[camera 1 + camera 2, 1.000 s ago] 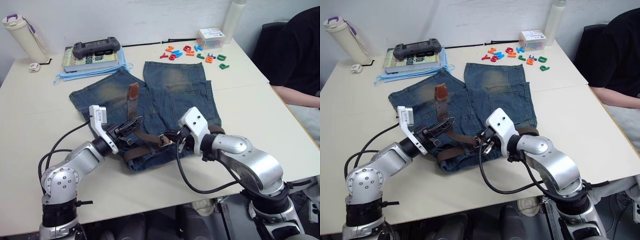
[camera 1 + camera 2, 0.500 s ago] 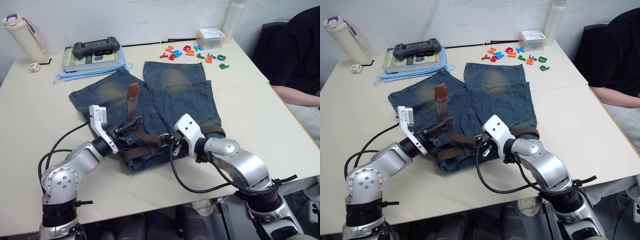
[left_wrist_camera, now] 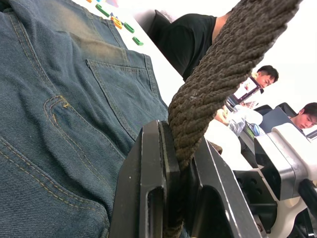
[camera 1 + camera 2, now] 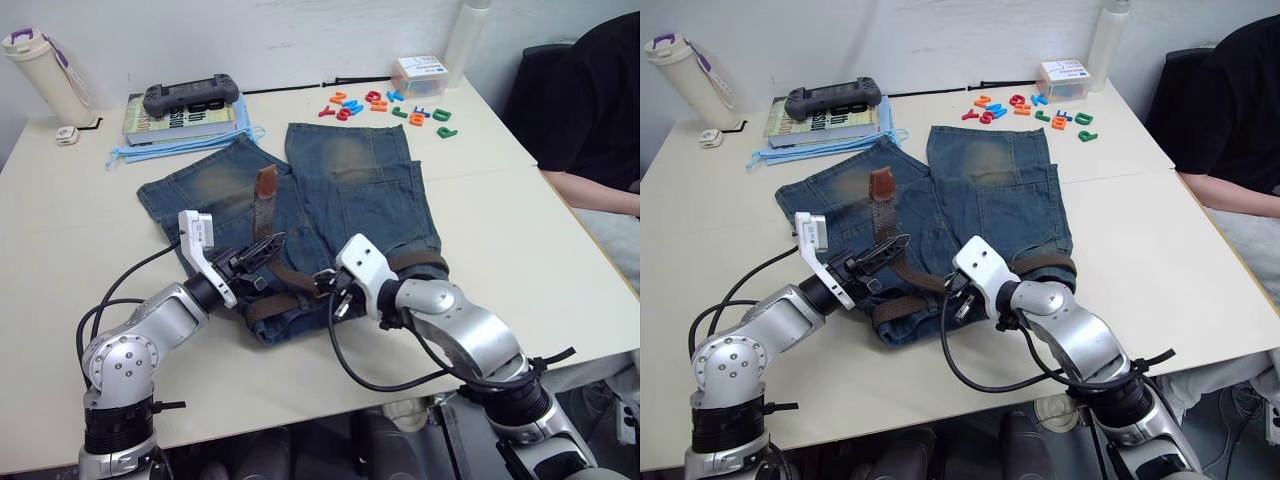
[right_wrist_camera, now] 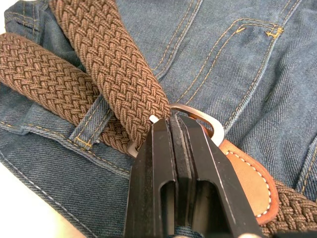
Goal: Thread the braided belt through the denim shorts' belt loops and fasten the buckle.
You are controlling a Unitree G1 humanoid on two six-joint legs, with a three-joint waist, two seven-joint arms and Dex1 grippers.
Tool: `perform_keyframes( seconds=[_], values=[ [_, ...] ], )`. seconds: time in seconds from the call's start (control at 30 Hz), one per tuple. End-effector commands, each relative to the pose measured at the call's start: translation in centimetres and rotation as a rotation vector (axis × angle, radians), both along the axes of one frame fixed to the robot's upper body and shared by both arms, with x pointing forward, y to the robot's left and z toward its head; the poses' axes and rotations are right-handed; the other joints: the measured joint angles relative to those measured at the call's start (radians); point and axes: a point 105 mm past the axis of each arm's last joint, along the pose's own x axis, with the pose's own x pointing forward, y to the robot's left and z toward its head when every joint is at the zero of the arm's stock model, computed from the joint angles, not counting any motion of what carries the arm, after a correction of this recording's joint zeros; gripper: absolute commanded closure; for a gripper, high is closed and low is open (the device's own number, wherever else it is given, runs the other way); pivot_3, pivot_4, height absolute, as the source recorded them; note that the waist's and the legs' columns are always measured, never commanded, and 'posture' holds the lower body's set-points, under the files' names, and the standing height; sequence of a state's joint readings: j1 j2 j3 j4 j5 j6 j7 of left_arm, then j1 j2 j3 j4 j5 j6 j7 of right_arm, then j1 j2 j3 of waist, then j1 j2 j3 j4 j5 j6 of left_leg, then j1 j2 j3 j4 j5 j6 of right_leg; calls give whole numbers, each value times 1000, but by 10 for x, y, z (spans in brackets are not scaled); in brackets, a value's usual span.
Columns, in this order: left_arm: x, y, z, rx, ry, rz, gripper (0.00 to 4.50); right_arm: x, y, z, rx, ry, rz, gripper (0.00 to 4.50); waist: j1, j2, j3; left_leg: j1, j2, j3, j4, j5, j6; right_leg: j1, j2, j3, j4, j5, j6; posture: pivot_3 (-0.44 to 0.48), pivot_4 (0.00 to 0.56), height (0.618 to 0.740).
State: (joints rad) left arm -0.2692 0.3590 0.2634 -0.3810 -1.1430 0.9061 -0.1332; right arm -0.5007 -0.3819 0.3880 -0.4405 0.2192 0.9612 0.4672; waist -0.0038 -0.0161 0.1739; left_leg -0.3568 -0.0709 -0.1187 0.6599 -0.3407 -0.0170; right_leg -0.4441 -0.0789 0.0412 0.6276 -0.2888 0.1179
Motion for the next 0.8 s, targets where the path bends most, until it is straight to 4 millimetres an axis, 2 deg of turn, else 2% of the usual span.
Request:
perform_keyframes(
  seconds=[0.03,0.23,0.4,0.53,0.67,0.8],
  values=[
    [-3,-6,18,-13,-75,-39,4500,-3,1,-13,-57,27,10,4469,1,0,0,0,0,0,0,0,0,0,0,0,0,0,0,0,150,738],
    [-9,-20,38,-15,-140,-124,4500,-4,-1,-24,-108,41,-8,4469,0,0,0,0,0,0,0,0,0,0,0,0,0,0,0,0,150,738],
    [-6,-50,56,-12,-192,-231,4500,-9,-2,-35,-174,42,4,4469,2,0,0,0,0,0,0,0,0,0,0,0,0,0,0,0,150,738],
    [10,-69,62,-38,-185,-234,4500,-13,-1,-39,-191,47,10,4469,2,-1,-1,0,-1,-1,1,0,0,1,0,-1,0,0,0,0,150,738],
    [21,-100,59,-21,-154,-261,4500,-15,-1,-40,-191,62,-3,4469,1,-1,-1,0,-1,0,1,0,0,1,0,-1,0,0,0,0,150,738],
    [19,-105,54,-20,-126,-275,4500,-15,-1,-38,-183,57,-18,4469,3,-1,-1,0,0,0,1,0,0,1,0,-1,0,0,0,0,150,738]
  ],
)
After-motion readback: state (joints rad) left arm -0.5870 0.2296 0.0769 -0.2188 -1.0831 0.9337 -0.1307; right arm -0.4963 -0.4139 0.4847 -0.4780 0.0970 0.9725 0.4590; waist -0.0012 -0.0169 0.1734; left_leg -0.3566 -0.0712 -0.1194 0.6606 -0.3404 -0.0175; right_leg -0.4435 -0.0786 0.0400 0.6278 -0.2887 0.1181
